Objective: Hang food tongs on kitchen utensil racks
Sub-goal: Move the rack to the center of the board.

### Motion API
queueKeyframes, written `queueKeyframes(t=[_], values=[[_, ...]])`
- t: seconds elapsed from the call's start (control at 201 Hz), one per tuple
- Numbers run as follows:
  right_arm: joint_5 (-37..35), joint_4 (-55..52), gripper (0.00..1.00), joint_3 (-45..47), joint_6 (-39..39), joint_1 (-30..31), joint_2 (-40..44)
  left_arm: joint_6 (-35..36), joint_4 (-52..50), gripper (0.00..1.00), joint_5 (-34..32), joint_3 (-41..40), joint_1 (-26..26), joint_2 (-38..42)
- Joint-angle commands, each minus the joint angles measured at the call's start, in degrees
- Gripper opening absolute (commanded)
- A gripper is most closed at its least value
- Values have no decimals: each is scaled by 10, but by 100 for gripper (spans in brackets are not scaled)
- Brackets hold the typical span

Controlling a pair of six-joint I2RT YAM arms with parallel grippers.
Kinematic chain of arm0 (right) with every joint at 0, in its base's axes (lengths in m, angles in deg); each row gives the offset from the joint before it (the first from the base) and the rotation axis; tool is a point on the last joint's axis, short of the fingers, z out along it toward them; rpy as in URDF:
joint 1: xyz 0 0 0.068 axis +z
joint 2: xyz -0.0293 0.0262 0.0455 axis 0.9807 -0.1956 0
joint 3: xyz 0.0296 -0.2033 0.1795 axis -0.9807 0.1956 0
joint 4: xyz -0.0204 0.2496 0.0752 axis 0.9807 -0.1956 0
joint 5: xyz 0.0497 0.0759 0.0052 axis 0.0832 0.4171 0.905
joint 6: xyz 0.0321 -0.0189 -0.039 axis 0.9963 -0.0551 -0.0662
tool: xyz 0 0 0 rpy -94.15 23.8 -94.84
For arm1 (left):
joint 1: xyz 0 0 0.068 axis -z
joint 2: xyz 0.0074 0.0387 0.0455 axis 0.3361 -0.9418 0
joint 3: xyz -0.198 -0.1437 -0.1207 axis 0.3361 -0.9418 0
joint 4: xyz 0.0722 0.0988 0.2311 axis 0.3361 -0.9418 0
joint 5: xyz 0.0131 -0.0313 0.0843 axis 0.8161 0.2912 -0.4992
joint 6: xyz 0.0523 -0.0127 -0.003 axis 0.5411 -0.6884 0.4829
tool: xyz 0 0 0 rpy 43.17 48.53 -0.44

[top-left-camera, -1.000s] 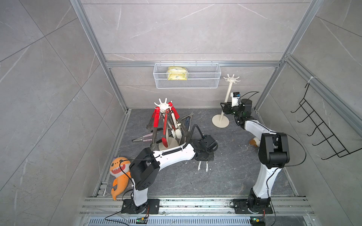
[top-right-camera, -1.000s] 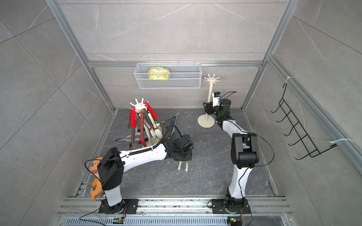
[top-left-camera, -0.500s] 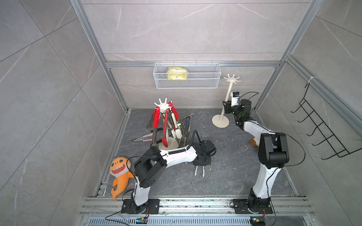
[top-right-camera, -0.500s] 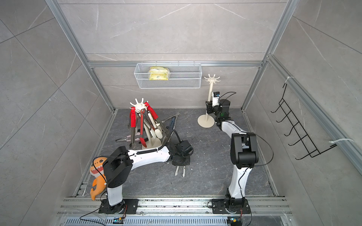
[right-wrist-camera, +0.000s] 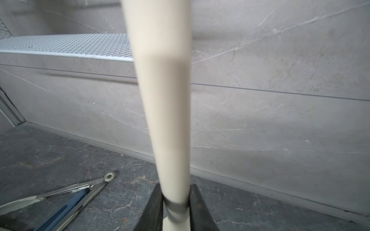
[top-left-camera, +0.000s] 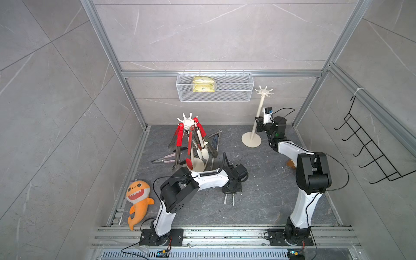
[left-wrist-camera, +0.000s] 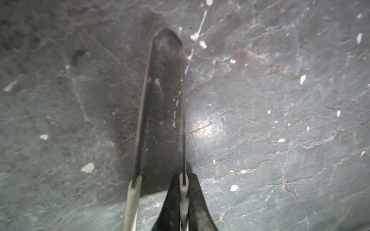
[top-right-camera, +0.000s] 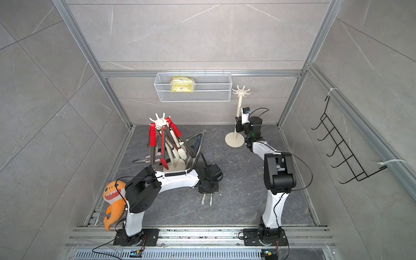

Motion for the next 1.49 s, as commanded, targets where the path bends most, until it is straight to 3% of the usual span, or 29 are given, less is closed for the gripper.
queueKeyframes(t=[0.0,0.453,0.548,0.612,0.677,0.772,0.981,1.489], values=[[8,10,18,19,9,6,27,-13,-7,2,-7,7,-2,-11],[40,2,13,73,10,11,102,-7,-9,3,-14,-3,-8,-5],[45,3,13,95,9,15,122,-9,-9,19,-19,-3,-8,-7],[56,-1,12,108,10,16,135,-8,-11,39,-24,-1,-8,-4],[59,-2,12,123,10,20,150,-7,-18,52,-34,2,-8,1],[63,0,12,144,14,25,168,-5,-27,65,-45,5,-8,17],[67,-12,12,183,6,43,211,2,-45,83,-60,9,-9,74],[59,-50,11,245,-23,89,287,12,-66,95,-84,4,16,191]])
